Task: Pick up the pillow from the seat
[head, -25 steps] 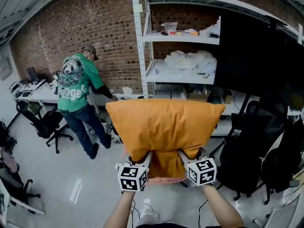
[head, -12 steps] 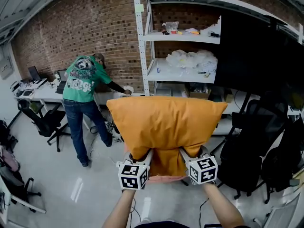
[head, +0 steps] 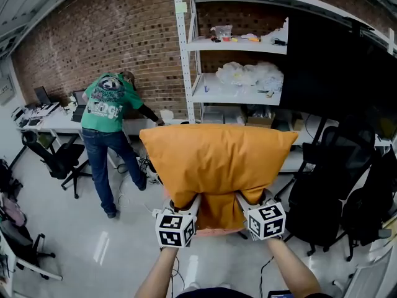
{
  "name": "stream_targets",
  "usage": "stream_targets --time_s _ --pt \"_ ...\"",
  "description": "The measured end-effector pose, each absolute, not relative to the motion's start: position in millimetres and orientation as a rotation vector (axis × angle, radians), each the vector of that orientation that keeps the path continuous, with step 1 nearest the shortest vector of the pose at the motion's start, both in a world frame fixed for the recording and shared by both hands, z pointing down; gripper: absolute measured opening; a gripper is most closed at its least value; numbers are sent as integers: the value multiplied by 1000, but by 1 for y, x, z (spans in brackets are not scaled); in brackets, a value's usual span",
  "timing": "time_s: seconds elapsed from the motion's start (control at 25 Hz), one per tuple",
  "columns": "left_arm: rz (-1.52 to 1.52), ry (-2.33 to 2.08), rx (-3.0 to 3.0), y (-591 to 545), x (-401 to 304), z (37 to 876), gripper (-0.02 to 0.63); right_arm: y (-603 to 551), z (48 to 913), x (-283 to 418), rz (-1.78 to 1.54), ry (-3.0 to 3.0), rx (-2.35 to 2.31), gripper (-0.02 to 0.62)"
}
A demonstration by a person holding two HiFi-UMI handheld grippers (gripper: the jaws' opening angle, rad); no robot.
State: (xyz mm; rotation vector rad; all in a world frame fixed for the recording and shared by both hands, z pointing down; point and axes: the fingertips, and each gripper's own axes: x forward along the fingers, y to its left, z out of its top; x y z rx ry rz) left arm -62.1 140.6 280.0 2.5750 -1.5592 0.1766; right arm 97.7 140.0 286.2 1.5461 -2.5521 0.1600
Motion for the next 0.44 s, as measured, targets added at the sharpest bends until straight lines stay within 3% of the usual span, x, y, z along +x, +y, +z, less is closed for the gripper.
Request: stream_targets --time_s 0.44 --pt "172 -1545 2583 146 -65 283 206 147 289 95 158 -2545 1563 199"
